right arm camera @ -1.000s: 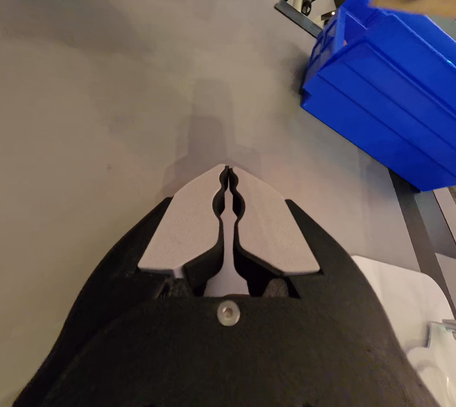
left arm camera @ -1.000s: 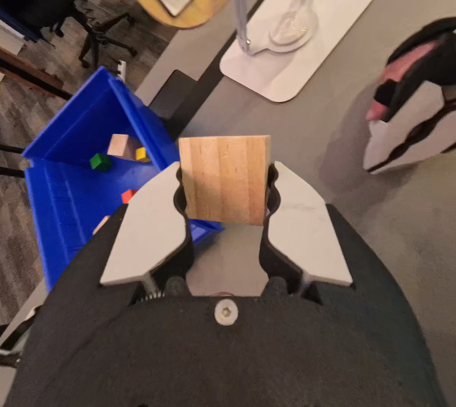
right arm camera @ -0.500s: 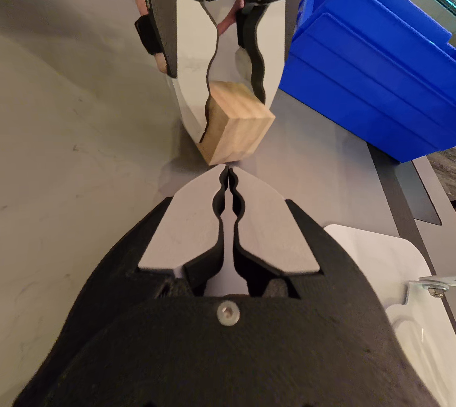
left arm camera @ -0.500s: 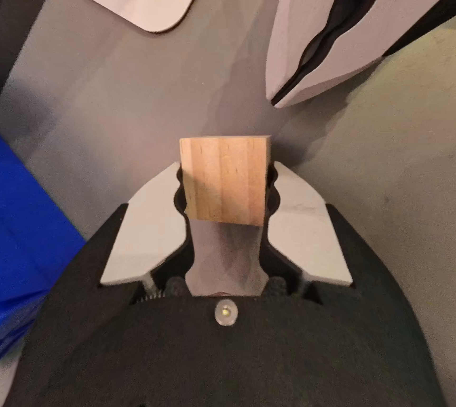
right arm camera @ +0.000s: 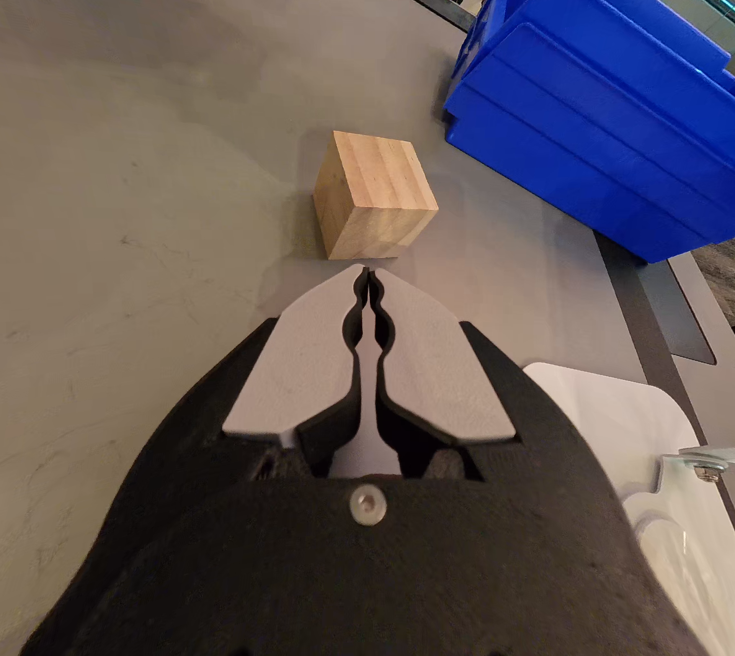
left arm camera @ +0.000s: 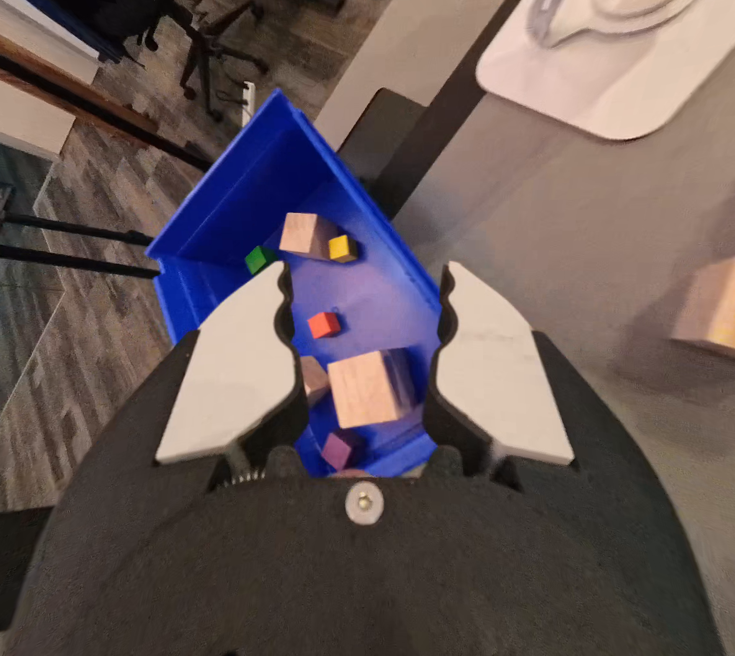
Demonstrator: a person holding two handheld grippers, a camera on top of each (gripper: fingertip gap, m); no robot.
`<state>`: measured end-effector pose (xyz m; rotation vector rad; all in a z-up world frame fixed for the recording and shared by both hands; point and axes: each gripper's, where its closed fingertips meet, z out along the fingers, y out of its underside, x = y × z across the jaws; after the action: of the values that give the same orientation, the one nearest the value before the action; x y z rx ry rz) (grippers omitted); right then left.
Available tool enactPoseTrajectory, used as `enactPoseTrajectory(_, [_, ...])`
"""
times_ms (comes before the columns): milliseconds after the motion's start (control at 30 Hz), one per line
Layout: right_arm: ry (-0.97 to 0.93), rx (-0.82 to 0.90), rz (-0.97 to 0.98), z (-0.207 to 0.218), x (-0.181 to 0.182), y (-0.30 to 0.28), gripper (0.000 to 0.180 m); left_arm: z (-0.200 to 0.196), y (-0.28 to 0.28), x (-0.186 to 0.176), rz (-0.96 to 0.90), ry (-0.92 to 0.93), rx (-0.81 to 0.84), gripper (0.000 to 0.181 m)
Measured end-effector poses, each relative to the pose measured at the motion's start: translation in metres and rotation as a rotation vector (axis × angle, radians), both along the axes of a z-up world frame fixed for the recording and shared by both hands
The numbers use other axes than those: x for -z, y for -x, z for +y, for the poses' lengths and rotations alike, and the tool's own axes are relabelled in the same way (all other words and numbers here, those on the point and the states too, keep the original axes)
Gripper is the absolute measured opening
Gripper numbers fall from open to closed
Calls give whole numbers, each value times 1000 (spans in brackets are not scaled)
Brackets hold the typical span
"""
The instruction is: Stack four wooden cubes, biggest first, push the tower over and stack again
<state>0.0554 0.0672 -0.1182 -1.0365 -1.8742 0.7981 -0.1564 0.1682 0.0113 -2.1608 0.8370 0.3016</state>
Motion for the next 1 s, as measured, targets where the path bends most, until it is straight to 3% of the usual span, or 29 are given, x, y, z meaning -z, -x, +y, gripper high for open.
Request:
enactPoseTrajectory(167, [2, -2, -3, 0, 1, 0, 0, 76, 56, 36, -46, 68, -48, 68])
enactPoseTrajectory(467, [8, -5, -6, 0, 1, 1, 0, 120, 79, 111, 15, 335, -73, 80])
enactPoseTrajectory(567, [7, -6, -7, 0, 2, 1, 0, 125, 72, 115, -97, 376, -80, 43])
enactPoseTrajectory(767, [7, -7, -4, 0, 1, 0, 0, 115, 71, 99, -69, 306, -98, 42])
enactPoseTrajectory(1000, [6, -7, -5, -1, 1, 0, 0, 43, 30, 6, -91, 90, -29, 42])
